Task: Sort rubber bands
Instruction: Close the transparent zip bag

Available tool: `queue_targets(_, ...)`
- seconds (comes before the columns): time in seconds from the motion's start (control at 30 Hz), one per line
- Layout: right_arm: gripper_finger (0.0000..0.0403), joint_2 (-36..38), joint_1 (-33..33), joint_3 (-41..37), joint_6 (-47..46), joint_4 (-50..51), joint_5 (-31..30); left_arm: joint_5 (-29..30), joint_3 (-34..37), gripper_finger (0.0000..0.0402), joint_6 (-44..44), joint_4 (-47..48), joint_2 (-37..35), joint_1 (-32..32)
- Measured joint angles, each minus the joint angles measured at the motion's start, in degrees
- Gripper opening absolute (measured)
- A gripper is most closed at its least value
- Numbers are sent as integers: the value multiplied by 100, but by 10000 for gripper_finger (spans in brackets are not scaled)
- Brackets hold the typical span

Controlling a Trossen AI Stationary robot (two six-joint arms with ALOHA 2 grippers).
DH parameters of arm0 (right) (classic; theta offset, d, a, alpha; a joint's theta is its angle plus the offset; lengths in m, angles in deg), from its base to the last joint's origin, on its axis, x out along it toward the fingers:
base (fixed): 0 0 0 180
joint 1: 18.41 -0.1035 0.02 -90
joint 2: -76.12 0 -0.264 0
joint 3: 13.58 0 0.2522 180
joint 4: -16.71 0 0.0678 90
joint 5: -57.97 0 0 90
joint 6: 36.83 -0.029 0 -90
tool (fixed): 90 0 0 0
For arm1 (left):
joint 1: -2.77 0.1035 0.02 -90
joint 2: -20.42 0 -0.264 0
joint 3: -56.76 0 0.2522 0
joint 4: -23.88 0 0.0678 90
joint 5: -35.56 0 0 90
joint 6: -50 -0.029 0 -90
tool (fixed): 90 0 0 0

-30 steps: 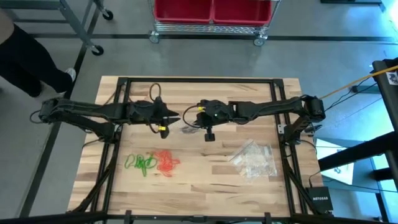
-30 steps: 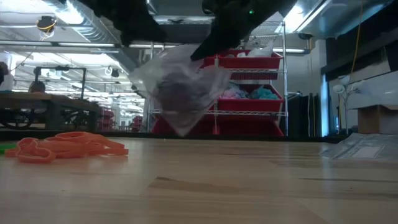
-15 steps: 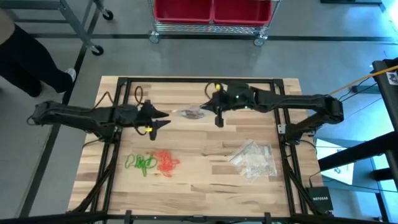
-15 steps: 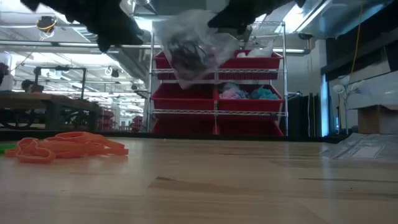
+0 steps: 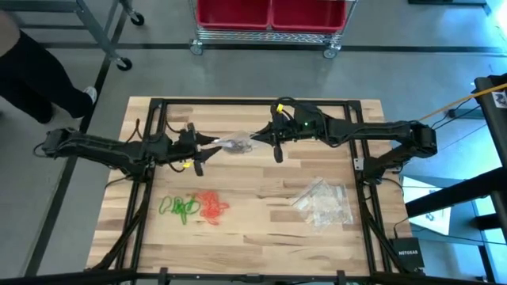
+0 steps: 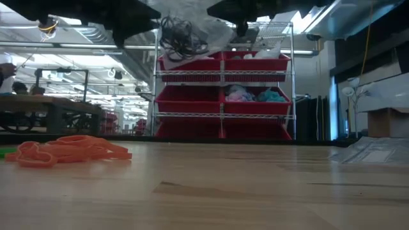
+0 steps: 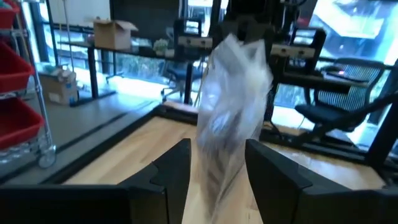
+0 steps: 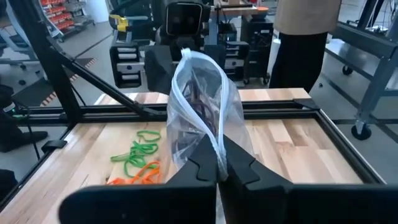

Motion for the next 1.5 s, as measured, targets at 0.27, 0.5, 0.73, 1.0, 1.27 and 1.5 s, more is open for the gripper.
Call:
queue_targets(0.27,0,-2,-2,0,-76,-25,0,-7,0,139,-54,-258,4,2)
queue_targets(0.5,0,-165,-2,2,-139,-73,0,-15,0,37,-270,-391,4,9)
queue_targets(0.73,0,-254,0,22,-226,-205,-6,-166,0,1,-303,-190,4,9)
queue_targets(1.0,27,-133,39,805,438,2287,-1096,-140,-2,0,52,965,-35,9)
queue_targets(1.27,102,-317,-46,1551,878,2822,-768,-299,-399,0,221,2002,148,61)
queue_targets(1.5,110,-1361,-424,2340,988,2740,-648,-554,-1445,0,8,2829,948,101)
